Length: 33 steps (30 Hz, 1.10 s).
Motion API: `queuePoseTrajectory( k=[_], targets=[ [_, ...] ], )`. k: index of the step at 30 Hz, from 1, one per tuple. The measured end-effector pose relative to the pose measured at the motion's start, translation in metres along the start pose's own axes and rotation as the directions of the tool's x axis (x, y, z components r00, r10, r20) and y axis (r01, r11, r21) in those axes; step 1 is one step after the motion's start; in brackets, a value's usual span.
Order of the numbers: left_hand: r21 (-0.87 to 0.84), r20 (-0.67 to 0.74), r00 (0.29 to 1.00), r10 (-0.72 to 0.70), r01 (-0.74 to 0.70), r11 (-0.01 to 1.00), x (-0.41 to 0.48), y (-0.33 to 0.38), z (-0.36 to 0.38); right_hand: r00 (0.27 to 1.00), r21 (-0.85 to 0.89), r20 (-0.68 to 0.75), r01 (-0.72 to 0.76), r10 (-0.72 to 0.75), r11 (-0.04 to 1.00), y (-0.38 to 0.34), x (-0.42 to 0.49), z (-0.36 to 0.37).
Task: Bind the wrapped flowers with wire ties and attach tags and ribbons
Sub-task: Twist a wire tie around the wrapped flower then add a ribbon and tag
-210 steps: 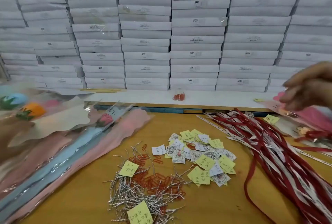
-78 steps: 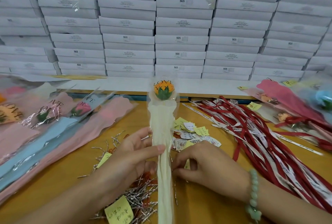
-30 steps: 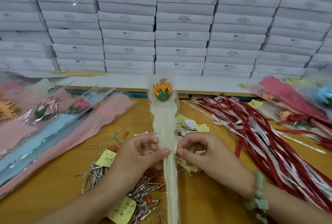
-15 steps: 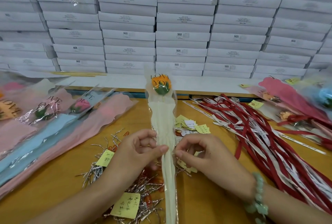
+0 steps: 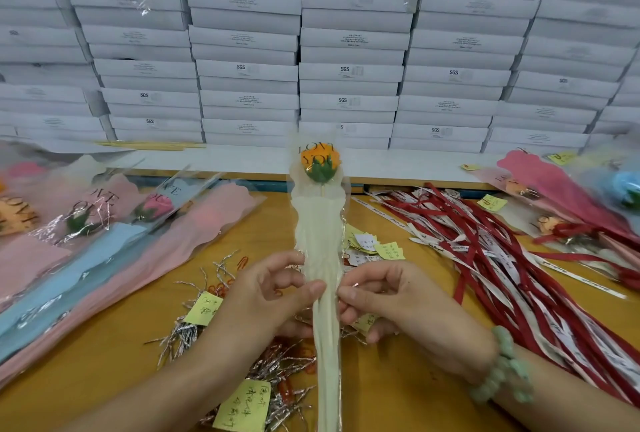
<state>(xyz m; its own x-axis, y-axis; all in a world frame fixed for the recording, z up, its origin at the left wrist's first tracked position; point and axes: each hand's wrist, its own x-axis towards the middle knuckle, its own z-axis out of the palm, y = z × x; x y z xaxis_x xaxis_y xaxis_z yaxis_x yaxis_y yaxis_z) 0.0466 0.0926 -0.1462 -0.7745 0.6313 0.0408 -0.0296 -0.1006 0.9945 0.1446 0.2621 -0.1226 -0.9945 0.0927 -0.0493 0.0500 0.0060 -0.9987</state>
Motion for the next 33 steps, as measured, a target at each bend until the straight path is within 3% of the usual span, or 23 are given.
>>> queuePoseTrajectory(
  k=[3, 5, 7, 9, 14, 16, 17, 18, 19, 21, 22, 26, 29, 33],
  targets=[
    [-0.045, 0.065, 0.998, -0.024, 0.027, 0.999, -0.002, 0.002, 0.002, 0.999, -0.079, -0.054, -0.013, 0.009, 0.997, -0.003, 0.002, -0.005],
    [-0.064, 0.054, 0.998, -0.023, 0.027, 0.998, -0.004, 0.003, 0.002, 0.994, -0.278, -0.112, -0.03, -0.001, 0.96, -0.006, 0.002, -0.008],
    [-0.083, 0.035, 0.999, -0.031, 0.034, 0.996, -0.005, 0.003, 0.002, 0.985, -0.56, -0.163, -0.052, -0.049, 0.827, -0.007, 0.002, -0.011],
    [-0.12, 0.047, 0.998, -0.04, 0.045, 0.992, -0.005, 0.004, 0.003, 0.98, -0.724, -0.173, -0.062, -0.094, 0.687, -0.007, 0.002, -0.012],
    [-0.156, 0.089, 0.994, -0.059, 0.072, 0.985, -0.008, 0.005, 0.007, 0.998, -0.891, -0.069, -0.054, -0.015, 0.451, -0.009, -0.002, -0.011],
    [-0.154, 0.074, 0.996, -0.052, 0.063, 0.986, -0.008, 0.006, 0.008, 0.99, -0.941, -0.071, -0.027, -0.119, 0.337, -0.008, -0.005, -0.009],
    [-0.154, 0.059, 0.997, -0.045, 0.054, 0.987, -0.008, 0.006, 0.008, 0.978, -0.944, -0.07, -0.002, -0.195, 0.329, -0.008, -0.006, -0.008],
    [-0.157, 0.035, 0.999, -0.04, 0.045, 0.987, -0.008, 0.006, 0.008, 0.965, -0.908, -0.08, 0.033, -0.25, 0.418, -0.009, -0.006, -0.006],
    [-0.161, 0.01, 0.999, -0.035, 0.037, 0.986, -0.008, 0.006, 0.008, 0.959, -0.805, -0.098, 0.08, -0.265, 0.587, -0.009, -0.005, -0.004],
    [-0.146, -0.028, 0.999, -0.025, 0.021, 0.989, -0.009, 0.006, 0.008, 0.984, -0.455, -0.068, 0.116, -0.164, 0.883, -0.01, -0.005, 0.0],
    [-0.123, -0.04, 0.999, -0.018, 0.013, 0.992, -0.009, 0.006, 0.009, 0.992, -0.315, -0.036, 0.1, -0.117, 0.944, -0.009, -0.005, 0.003],
    [0.012, -0.056, 0.998, 0.022, -0.021, 1.0, -0.011, 0.005, 0.011, 1.0, -0.048, -0.009, 0.008, -0.008, 0.999, -0.001, -0.005, 0.006],
    [0.087, -0.024, 0.999, 0.028, -0.026, 0.996, -0.01, 0.005, 0.01, 1.0, 0.002, -0.011, -0.018, 0.018, 1.0, 0.001, -0.004, 0.005],
    [0.055, 0.04, 0.999, -0.032, 0.03, 0.998, -0.005, 0.006, 0.004, 0.998, 0.021, -0.059, -0.003, 0.004, 1.0, 0.004, -0.001, 0.002]
  ],
)
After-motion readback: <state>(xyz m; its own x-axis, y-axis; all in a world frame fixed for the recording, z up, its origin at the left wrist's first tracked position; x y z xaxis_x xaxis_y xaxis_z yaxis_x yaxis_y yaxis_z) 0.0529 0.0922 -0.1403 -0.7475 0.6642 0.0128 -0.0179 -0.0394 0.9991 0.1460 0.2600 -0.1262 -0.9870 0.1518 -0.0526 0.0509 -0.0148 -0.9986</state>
